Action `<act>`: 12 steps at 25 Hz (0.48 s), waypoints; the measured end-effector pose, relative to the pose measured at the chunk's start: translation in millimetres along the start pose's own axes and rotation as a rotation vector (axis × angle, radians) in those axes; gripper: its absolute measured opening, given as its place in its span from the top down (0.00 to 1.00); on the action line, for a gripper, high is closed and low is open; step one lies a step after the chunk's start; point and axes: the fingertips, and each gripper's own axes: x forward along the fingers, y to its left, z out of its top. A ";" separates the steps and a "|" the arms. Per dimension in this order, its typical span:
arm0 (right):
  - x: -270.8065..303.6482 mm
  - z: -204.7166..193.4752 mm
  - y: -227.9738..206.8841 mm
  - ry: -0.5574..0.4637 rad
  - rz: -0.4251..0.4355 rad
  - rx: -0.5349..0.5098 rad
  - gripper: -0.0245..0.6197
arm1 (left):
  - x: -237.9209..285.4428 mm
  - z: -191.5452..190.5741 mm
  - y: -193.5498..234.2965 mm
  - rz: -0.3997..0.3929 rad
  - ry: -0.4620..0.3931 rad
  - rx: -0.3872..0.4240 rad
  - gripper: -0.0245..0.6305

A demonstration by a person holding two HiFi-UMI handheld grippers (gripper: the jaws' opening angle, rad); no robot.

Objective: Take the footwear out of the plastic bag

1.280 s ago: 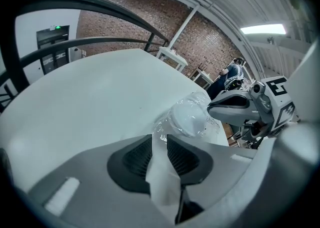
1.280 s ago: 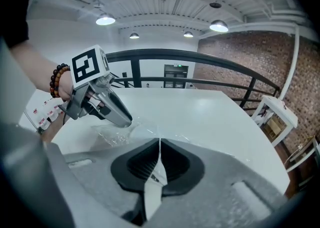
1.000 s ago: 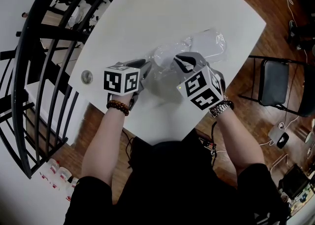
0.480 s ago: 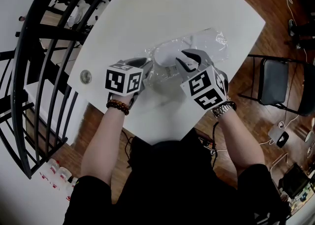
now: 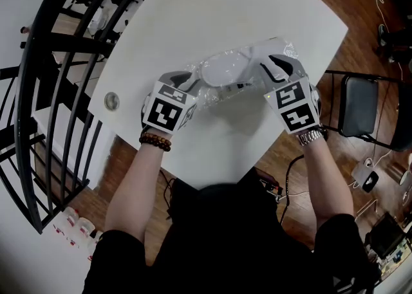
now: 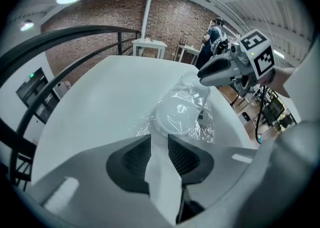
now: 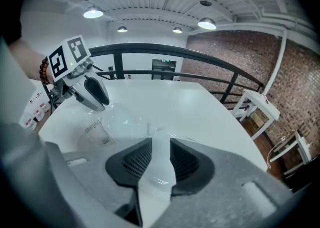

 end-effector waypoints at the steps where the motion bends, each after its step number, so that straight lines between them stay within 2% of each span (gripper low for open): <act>1: -0.8 -4.3 -5.9 0.011 -0.010 0.004 0.81 | -0.2 0.8 1.0 0.018 0.003 0.040 0.77; 5: -1.1 -20.3 -26.0 0.055 -0.047 0.010 0.81 | 1.0 -4.7 6.2 0.067 0.035 0.142 0.77; 12: 4.0 -39.6 -37.6 0.102 -0.059 0.042 0.81 | 7.5 -15.1 7.8 0.078 0.082 0.201 0.77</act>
